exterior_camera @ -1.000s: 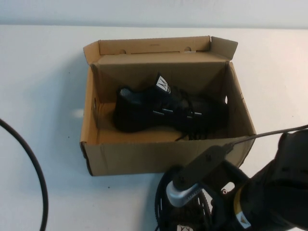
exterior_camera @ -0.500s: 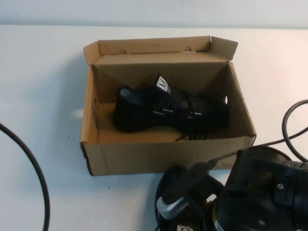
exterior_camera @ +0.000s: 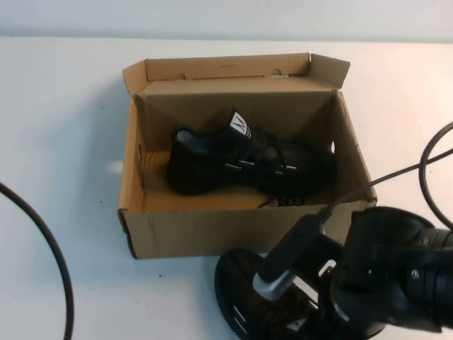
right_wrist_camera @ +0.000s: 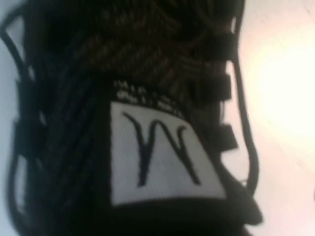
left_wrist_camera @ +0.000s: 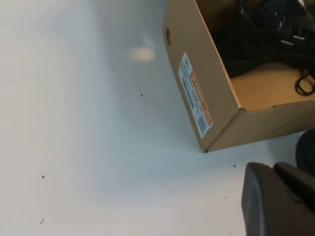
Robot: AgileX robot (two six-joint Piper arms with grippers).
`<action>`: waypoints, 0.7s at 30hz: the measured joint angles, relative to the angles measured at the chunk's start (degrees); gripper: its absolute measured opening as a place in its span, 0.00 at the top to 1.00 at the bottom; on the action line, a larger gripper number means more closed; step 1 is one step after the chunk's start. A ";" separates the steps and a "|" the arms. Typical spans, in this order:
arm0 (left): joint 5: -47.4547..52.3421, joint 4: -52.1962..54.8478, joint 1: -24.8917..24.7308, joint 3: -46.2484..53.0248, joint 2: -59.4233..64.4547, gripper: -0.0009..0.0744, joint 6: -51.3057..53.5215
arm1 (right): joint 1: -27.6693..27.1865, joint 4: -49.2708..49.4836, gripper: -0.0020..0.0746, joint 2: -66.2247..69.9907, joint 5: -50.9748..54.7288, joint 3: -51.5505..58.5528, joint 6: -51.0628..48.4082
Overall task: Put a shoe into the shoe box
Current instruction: Pick up the shoe from the table
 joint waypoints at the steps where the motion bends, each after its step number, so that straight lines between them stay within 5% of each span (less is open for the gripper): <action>1: 0.00 0.00 0.00 0.00 0.00 0.99 0.00 | -0.48 0.97 0.45 0.00 -1.04 0.00 -0.56; 10: 0.00 0.00 0.00 0.00 0.00 0.99 0.00 | -2.44 7.58 0.56 0.73 -10.11 0.04 -4.22; 21: 0.13 0.00 0.00 0.00 0.00 0.99 0.02 | -2.55 6.77 0.96 3.65 -12.74 0.04 -5.80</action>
